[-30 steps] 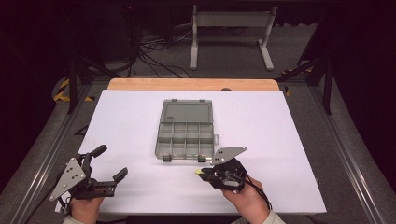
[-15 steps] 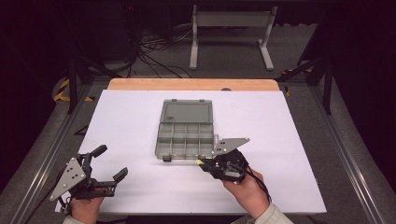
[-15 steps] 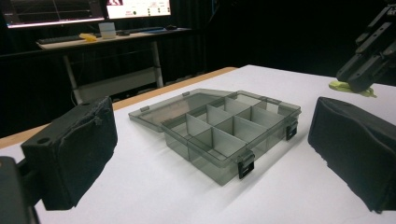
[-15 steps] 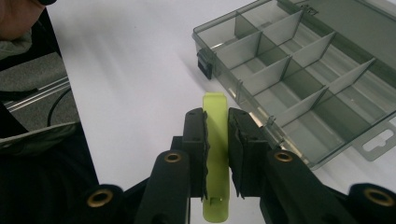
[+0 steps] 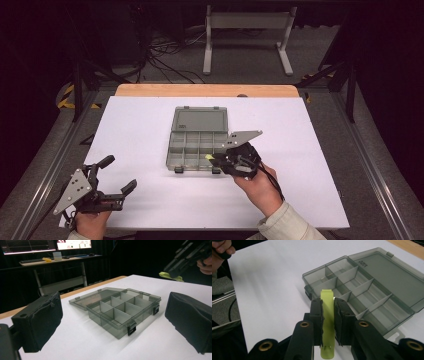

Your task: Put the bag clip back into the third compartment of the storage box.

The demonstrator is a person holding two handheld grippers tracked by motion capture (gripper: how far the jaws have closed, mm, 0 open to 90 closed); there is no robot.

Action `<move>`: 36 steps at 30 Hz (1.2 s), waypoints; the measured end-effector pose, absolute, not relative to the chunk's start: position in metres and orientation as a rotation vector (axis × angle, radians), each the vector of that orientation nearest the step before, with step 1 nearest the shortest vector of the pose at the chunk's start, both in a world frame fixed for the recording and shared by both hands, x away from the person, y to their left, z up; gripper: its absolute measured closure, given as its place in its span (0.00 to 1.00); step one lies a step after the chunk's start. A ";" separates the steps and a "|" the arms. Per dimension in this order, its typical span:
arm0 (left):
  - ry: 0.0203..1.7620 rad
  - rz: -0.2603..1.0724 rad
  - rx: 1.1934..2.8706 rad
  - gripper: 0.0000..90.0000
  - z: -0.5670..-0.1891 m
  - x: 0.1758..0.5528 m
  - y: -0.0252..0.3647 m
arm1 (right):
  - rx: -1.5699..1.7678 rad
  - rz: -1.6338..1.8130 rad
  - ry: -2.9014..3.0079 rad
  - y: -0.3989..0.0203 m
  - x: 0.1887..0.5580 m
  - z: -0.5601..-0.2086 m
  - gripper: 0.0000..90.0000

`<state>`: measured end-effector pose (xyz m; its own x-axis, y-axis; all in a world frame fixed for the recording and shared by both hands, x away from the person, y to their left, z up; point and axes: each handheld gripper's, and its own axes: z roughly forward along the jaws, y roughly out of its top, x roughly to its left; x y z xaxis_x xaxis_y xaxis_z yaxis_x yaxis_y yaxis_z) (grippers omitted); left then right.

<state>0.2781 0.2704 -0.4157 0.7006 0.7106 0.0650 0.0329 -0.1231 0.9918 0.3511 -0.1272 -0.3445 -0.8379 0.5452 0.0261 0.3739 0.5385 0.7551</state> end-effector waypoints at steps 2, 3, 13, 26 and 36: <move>0.618 0.647 1.608 0.02 -0.416 0.278 0.270 | 0.777 1.186 2.563 -0.127 0.354 -0.343 0.87; 0.617 0.646 1.607 0.02 -0.416 0.278 0.270 | 0.777 1.193 2.552 -0.125 0.360 -0.342 0.87; 0.618 0.643 1.612 0.02 -0.416 0.279 0.270 | 0.789 1.204 2.523 -0.116 0.383 -0.342 0.87; 0.619 0.642 1.615 0.02 -0.416 0.279 0.270 | 0.837 1.238 2.511 -0.107 0.415 -0.348 0.87; 0.615 0.640 1.614 0.02 -0.416 0.279 0.270 | 0.868 1.254 2.494 -0.097 0.443 -0.357 0.87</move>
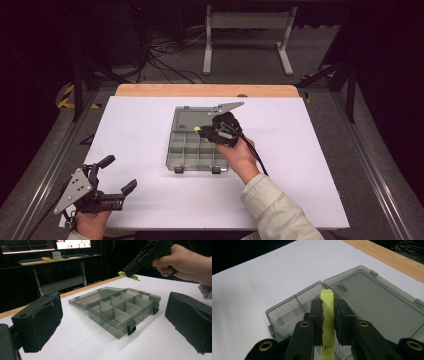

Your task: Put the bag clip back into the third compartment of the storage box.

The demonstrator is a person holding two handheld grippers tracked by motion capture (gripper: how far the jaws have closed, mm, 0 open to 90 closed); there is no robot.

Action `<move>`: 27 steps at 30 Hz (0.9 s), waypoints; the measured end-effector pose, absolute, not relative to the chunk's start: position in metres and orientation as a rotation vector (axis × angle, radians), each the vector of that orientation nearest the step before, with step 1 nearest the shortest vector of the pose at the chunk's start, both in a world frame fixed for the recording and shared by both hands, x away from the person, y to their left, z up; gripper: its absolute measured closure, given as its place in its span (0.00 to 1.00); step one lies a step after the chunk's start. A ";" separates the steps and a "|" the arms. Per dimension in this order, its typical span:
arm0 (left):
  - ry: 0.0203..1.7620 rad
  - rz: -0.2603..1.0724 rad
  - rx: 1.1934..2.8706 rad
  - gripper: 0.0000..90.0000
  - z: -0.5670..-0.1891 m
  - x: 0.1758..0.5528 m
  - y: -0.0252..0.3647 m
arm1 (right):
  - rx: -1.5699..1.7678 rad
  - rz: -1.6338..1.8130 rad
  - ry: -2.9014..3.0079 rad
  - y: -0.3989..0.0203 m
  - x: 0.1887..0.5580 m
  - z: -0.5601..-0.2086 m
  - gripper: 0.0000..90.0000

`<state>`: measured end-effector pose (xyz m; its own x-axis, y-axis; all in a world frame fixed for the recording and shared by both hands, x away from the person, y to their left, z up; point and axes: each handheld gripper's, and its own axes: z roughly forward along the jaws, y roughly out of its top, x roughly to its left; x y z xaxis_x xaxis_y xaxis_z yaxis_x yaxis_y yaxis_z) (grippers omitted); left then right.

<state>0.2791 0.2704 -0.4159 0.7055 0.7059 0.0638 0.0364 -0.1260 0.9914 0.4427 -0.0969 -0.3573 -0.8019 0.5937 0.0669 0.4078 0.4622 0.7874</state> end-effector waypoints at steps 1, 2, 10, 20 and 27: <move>0.615 0.640 1.614 0.02 -0.416 0.279 0.270 | 0.870 1.254 2.492 -0.096 0.445 -0.358 0.87; 0.616 0.640 1.615 0.02 -0.416 0.279 0.270 | 0.875 1.254 2.492 -0.096 0.447 -0.358 0.87; 0.615 0.643 1.613 0.02 -0.416 0.280 0.271 | 0.912 1.253 2.489 -0.092 0.458 -0.365 0.87; 0.612 0.640 1.613 0.02 -0.416 0.279 0.271 | 0.956 1.213 2.490 -0.090 0.464 -0.383 0.87; 0.615 0.640 1.611 0.02 -0.416 0.280 0.270 | 0.997 1.189 2.492 -0.091 0.467 -0.393 0.87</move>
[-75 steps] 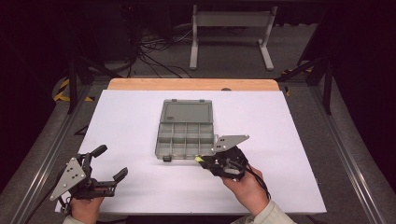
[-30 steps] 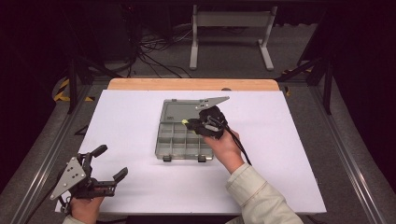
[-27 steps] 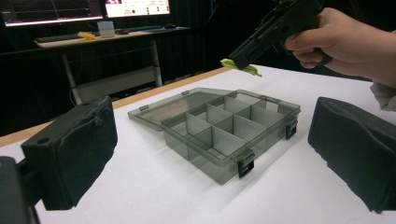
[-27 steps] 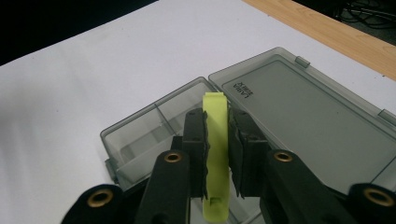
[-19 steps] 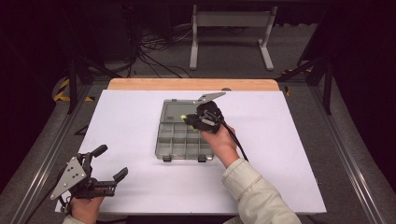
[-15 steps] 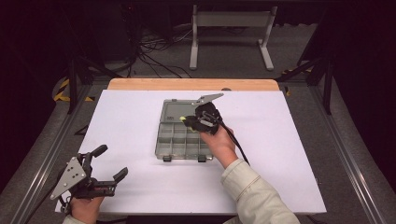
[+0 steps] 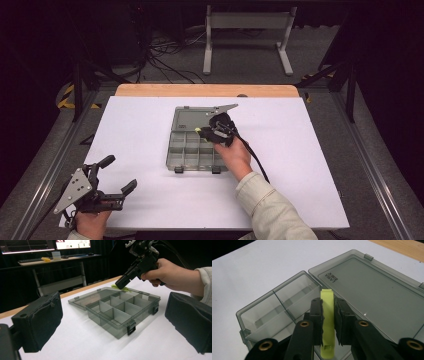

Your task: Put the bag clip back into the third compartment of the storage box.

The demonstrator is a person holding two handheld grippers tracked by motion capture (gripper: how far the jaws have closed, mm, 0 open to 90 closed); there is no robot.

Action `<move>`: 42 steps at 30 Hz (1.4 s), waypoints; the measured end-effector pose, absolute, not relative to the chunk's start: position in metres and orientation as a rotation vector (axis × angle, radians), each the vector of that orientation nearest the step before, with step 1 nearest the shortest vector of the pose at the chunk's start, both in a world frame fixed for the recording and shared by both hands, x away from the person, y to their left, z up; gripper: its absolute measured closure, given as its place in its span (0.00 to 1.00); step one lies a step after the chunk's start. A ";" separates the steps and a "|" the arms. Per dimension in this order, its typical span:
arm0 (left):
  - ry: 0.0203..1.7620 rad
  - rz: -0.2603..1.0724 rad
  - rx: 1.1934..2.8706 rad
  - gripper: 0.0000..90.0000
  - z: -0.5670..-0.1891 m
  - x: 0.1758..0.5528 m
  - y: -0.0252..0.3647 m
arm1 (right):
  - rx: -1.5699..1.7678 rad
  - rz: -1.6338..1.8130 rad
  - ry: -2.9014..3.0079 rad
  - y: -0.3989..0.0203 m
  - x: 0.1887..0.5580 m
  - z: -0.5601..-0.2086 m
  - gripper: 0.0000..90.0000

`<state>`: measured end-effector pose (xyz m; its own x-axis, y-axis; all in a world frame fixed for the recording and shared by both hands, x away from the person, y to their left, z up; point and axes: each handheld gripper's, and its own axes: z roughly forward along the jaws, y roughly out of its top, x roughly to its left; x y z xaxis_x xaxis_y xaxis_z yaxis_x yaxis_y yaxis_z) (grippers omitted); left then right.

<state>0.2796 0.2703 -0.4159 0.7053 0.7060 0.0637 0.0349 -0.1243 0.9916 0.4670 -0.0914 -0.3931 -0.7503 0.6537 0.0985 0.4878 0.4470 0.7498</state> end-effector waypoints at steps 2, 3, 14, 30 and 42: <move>0.615 0.639 1.613 0.02 -0.416 0.280 0.270 | 1.009 1.181 2.491 -0.092 0.467 -0.395 0.87; 0.614 0.638 1.614 0.02 -0.416 0.279 0.270 | 1.008 1.180 2.494 -0.092 0.468 -0.396 0.87; 0.616 0.637 1.613 0.02 -0.416 0.280 0.270 | 1.070 1.180 2.490 -0.095 0.469 -0.408 0.87; 0.615 0.638 1.615 0.02 -0.416 0.280 0.270 | 1.159 1.163 2.491 -0.102 0.469 -0.415 0.86; 0.615 0.639 1.615 0.02 -0.416 0.280 0.270 | 1.138 1.218 2.459 -0.105 0.464 -0.402 0.52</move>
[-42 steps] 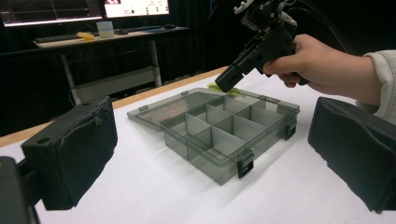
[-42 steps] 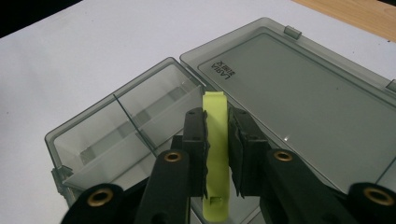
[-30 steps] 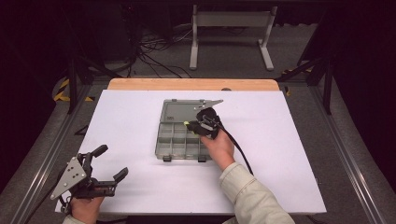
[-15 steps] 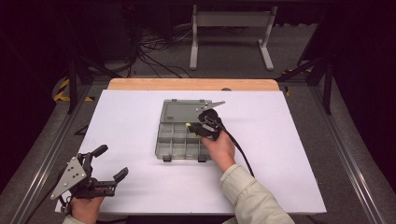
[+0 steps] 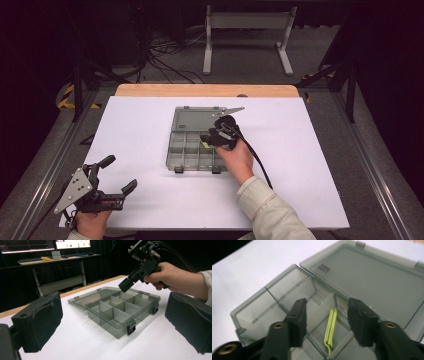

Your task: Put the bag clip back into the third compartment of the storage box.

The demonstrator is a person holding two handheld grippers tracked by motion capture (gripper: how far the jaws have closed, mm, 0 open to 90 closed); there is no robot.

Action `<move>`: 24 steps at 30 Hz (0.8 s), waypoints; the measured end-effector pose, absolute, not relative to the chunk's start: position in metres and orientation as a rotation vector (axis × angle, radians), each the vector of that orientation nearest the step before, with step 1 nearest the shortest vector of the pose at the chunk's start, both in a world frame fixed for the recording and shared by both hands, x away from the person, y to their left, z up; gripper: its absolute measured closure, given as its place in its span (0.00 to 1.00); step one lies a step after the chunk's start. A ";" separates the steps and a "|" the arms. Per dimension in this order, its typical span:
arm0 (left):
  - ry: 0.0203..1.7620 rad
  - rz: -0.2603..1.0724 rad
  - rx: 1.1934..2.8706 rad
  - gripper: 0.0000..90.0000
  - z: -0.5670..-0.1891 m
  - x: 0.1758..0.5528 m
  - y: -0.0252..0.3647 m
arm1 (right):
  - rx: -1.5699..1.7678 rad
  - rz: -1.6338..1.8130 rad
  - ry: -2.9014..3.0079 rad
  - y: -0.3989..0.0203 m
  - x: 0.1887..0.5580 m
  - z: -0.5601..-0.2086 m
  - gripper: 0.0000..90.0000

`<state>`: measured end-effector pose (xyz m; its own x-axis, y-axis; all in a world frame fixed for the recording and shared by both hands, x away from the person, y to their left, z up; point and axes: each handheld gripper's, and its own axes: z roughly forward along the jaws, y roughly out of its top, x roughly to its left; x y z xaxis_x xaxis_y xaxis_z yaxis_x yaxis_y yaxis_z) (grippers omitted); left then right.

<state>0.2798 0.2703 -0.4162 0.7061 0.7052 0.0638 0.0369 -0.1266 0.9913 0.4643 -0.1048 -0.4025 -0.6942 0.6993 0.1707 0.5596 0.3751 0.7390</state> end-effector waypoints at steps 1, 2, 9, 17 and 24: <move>0.618 0.636 1.613 0.02 -0.416 0.280 0.270 | 1.114 1.224 2.449 -0.105 0.462 -0.399 0.47; 0.617 0.638 1.614 0.02 -0.416 0.280 0.270 | 1.091 1.228 2.434 -0.105 0.459 -0.394 0.40; 0.618 0.635 1.612 0.02 -0.416 0.280 0.270 | 0.973 1.269 2.404 -0.117 0.442 -0.368 0.16; 0.618 0.642 1.615 0.02 -0.416 0.279 0.270 | 0.869 1.355 2.339 -0.141 0.413 -0.347 0.06; 0.625 0.640 1.600 0.02 -0.416 0.279 0.270 | 0.814 1.389 2.301 -0.163 0.393 -0.342 0.01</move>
